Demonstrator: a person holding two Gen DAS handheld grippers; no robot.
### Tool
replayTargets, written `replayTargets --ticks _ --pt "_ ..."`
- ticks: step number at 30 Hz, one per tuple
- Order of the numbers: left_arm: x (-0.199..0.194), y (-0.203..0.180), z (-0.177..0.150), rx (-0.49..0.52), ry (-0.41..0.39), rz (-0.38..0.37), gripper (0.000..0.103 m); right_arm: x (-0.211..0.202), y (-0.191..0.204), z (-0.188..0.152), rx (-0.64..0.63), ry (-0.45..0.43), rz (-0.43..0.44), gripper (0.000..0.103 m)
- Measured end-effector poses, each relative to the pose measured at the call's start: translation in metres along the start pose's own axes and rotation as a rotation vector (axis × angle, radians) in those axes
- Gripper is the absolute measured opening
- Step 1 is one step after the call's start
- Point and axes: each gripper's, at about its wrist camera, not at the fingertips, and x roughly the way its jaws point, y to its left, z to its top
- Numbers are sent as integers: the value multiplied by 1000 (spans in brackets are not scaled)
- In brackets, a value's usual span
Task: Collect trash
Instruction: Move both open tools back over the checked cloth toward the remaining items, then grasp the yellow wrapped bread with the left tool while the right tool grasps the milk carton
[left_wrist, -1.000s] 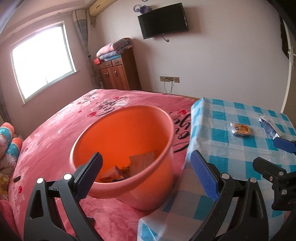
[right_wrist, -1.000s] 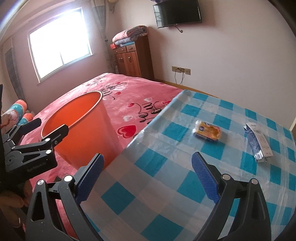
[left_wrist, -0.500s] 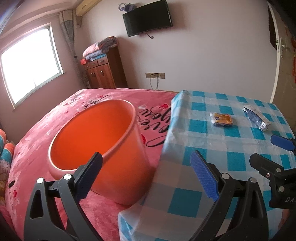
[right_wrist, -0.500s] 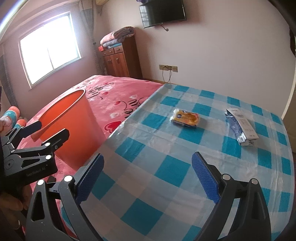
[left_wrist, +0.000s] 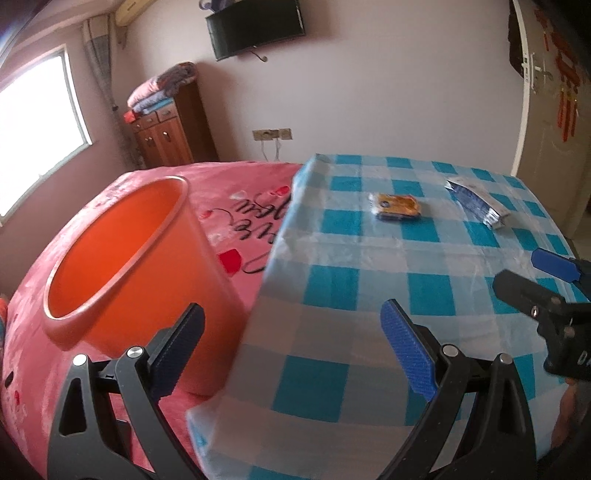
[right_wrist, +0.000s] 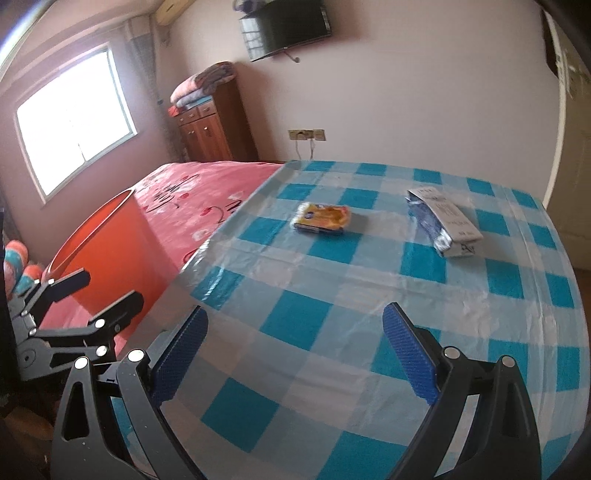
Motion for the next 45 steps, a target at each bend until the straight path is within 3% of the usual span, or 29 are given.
replayTargets --ticks 12,24,35,45 --pt "31 -46 6 56 34 -97 96 19 -55 -16 103 13 49 98" --pt "90 -97 55 43 40 -227 96 24 -114 -16 243 11 88 98" --pt "165 -126 90 43 109 -211 96 28 -135 -15 284 9 112 98" --pt "195 -131 99 17 149 -229 96 29 -158 -14 350 30 108 98"
